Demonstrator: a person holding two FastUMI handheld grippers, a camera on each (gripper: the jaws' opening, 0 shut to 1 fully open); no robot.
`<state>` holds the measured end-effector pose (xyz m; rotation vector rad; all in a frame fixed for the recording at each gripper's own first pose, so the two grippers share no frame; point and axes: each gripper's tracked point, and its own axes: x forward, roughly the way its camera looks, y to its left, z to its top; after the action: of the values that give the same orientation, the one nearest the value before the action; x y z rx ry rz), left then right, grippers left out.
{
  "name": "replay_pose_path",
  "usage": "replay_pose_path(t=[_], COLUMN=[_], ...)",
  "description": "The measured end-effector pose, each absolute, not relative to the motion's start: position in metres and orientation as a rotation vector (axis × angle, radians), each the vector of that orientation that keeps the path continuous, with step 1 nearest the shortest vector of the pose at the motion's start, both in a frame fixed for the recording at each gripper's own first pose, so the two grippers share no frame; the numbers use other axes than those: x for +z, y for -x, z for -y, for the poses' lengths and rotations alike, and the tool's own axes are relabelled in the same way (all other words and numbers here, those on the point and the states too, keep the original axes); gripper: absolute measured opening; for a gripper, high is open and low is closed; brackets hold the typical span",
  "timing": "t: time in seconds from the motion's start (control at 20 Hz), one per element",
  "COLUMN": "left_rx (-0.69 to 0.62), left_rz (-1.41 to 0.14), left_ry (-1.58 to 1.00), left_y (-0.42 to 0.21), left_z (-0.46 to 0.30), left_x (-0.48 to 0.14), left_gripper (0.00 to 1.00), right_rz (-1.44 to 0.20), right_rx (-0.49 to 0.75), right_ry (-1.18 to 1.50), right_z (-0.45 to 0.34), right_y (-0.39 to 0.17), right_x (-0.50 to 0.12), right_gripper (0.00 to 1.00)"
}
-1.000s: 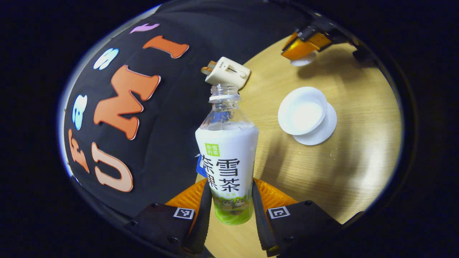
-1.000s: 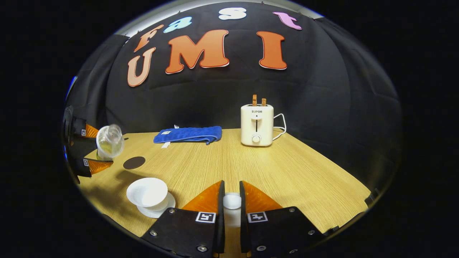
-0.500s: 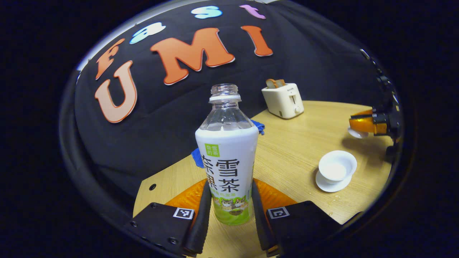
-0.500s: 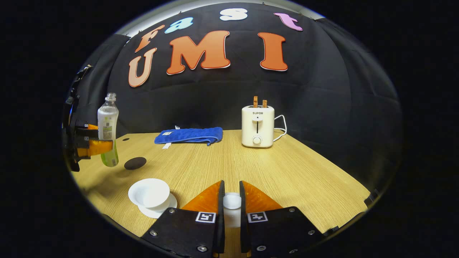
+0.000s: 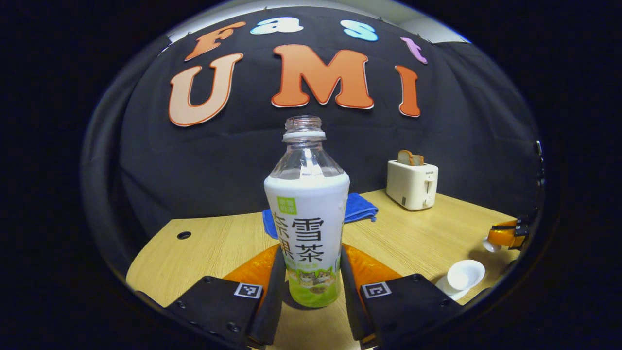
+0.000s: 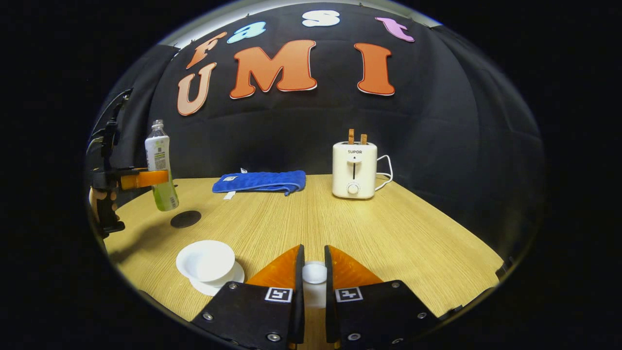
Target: Open the teacup lid with one hand, grasp the water bottle and pour water into the teacup with the other hand; after pouring, place the water bottle on the coaster and then close the teacup lid.
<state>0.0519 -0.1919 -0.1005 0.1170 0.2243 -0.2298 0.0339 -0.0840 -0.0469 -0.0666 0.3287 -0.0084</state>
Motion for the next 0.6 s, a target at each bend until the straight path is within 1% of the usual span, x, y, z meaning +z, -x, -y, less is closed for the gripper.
replay_pose_path(t=[0.25, 0.4, 0.45, 0.55, 0.6], left_rx=[-0.195, -0.223, -0.227, -0.227, -0.229], left_rz=[-0.301, -0.317, -0.321, -0.326, -0.327], left_ry=[-0.095, -0.065, -0.064, -0.068, -0.066], left_y=[-0.050, -0.051, -0.051, -0.051, -0.050], left_z=[0.188, 0.192, 0.193, 0.193, 0.193], left_x=[-0.112, -0.119, -0.120, -0.122, -0.122], left_gripper=[0.60, 0.60, 0.58, 0.60, 0.59], right_rz=[-0.341, -0.347, -0.347, -0.348, -0.349], right_rx=[-0.020, -0.023, -0.022, -0.018, -0.016], right_ry=[0.059, 0.058, 0.059, 0.062, 0.064], right_z=[0.088, 0.089, 0.089, 0.087, 0.086], right_y=[-0.036, -0.036, -0.036, -0.036, -0.036], right_x=[-0.052, -0.054, -0.054, -0.054, -0.055], right_gripper=[0.18, 0.18, 0.18, 0.18, 0.18])
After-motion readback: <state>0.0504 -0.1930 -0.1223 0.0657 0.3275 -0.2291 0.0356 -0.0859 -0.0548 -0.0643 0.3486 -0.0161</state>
